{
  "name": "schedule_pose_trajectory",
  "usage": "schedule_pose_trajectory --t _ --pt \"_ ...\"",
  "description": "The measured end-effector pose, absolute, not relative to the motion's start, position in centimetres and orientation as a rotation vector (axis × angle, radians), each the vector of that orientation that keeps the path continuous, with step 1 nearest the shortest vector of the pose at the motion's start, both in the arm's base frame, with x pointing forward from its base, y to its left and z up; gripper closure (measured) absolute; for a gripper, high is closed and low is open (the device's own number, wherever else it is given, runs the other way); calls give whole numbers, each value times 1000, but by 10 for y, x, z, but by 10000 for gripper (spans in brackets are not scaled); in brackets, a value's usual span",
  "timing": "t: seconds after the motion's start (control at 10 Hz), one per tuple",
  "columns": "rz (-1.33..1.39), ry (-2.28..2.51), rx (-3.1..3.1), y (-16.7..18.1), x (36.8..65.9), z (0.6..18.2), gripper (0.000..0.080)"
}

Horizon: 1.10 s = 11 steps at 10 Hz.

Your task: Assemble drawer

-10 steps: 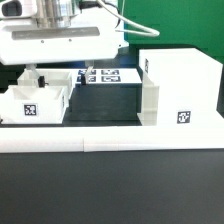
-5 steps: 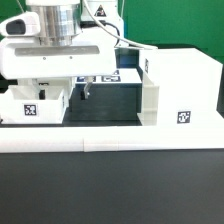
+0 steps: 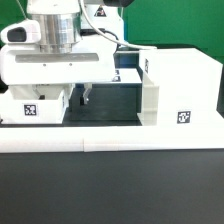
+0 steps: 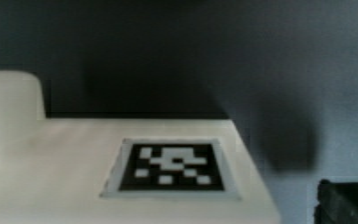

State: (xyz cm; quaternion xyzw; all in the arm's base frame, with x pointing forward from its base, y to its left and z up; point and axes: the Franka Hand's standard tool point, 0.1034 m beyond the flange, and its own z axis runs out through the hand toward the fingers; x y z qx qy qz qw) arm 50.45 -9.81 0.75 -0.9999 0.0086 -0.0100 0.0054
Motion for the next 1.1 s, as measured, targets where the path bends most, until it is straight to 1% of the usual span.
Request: schedule_pose_trajectory --t 0.1,0.2,0.3,0.4,0.5,0.6,1.1 --pt "-31 27 -3131 -98 504 7 268" --pt "-31 27 -3131 -98 504 7 403" --pt "-31 27 -3131 -98 505 8 403" --pt "-31 27 -3131 -98 504 7 597" --pt "-31 27 -3131 -98 504 7 725" --pt "-31 27 -3131 -98 505 8 758" --pt "-31 27 -3131 -98 505 8 758"
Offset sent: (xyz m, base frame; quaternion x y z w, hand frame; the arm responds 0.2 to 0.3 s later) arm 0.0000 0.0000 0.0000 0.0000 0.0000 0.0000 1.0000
